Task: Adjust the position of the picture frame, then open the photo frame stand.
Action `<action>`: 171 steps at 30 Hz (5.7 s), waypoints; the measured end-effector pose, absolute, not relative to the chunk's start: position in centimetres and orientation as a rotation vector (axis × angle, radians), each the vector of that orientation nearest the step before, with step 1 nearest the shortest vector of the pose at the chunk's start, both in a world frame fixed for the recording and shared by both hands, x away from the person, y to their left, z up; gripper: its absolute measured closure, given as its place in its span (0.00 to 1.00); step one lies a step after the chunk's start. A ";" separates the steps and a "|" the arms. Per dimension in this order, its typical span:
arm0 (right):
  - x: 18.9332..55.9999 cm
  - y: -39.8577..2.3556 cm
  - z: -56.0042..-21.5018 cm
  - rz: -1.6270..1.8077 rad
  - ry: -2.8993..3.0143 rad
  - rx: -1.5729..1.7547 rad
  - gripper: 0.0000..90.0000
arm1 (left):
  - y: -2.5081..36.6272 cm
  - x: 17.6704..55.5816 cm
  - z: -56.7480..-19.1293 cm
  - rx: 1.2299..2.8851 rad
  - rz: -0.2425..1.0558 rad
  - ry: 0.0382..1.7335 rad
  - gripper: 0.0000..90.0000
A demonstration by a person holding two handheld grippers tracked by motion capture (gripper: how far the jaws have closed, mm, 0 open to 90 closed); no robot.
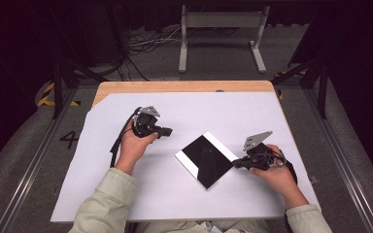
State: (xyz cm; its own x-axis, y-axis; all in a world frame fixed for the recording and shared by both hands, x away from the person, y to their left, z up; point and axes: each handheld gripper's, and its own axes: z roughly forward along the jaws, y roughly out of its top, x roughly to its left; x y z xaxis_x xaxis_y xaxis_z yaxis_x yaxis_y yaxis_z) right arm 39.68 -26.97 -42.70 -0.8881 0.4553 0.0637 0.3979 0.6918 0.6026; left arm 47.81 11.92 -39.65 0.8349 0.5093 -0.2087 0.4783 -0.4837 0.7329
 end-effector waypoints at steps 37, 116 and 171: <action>44.9 -22.3 -43.0 0.914 2.637 0.881 1.00 | 15.4 45.3 -40.6 2.177 0.069 0.837 1.00; 42.3 -29.1 -36.3 1.185 2.406 0.974 0.92 | 17.1 42.5 -39.6 2.033 0.195 0.805 0.63; 40.3 -24.6 -36.7 0.969 2.737 0.861 0.77 | 18.9 42.9 -39.5 2.100 0.279 0.750 0.46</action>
State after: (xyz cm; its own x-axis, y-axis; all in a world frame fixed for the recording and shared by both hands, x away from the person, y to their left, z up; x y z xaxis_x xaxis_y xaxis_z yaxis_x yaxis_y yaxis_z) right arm 40.30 -24.63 -36.65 -0.8324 0.5485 0.0792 0.4760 0.6346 0.6088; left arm 42.94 18.95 -39.53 0.7940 0.6037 -0.0715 0.4103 -0.4453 0.7959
